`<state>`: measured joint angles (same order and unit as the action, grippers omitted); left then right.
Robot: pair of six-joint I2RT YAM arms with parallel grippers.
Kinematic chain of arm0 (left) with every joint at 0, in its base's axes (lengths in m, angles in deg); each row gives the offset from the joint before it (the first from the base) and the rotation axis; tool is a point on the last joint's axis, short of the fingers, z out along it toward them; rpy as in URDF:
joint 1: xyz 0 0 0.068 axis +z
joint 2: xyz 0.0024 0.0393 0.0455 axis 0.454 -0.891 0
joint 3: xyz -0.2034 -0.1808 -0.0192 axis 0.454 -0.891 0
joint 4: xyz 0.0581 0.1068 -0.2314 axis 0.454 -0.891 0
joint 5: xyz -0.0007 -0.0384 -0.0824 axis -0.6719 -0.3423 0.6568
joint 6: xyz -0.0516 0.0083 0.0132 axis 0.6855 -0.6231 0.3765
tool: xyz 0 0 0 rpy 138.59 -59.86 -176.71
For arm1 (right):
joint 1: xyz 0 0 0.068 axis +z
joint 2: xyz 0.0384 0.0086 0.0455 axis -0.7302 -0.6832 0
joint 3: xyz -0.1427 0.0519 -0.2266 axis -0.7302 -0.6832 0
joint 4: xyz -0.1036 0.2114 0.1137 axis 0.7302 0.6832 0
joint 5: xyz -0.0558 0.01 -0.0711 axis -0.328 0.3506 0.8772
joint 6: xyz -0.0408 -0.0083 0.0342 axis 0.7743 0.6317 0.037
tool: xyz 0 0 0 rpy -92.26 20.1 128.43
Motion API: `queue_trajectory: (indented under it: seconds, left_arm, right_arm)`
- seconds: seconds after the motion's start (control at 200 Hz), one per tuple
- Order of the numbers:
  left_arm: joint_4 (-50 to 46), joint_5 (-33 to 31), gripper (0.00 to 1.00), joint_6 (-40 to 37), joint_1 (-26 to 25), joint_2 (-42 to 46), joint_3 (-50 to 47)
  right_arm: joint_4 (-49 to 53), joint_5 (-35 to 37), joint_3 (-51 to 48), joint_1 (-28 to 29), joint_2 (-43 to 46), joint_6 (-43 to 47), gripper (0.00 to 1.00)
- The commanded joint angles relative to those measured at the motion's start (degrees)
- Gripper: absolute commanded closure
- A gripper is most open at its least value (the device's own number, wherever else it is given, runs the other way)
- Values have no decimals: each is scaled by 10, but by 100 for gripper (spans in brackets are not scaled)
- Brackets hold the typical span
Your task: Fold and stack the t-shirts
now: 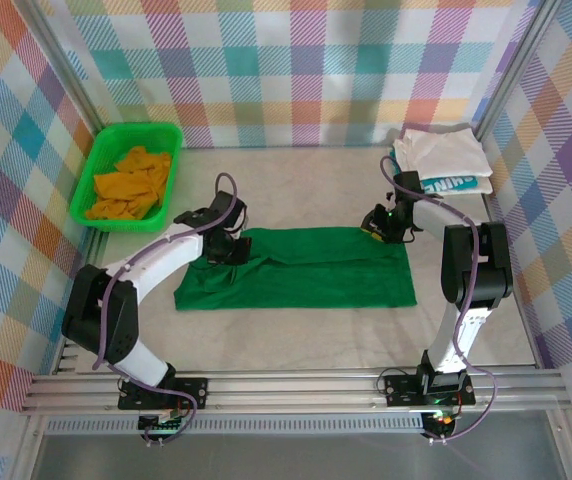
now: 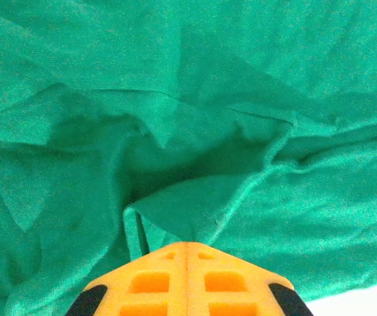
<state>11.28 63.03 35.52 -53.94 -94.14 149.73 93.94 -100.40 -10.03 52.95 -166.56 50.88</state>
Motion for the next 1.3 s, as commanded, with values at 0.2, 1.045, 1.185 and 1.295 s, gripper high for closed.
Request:
queue_trajectory:
  seconds: [0.2, 1.045, 1.185, 1.295]
  left_arm:
    - [-52, -61, 44, -17, -28, 15, -9]
    - [-76, -47, 98, -52, -29, -68, 80]
    - [-171, -30, 98, -84, -36, -91, 122]
    - [-198, -7, 91, -103, -49, -111, 131]
  right_arm:
    - [-2, -14, 4, 3, -14, 3, 65]
    - [4, -10, 6, 0, -7, 7, 64]
    - [7, -9, 9, 1, -9, 9, 64]
    - [6, -7, 8, 0, -9, 10, 64]
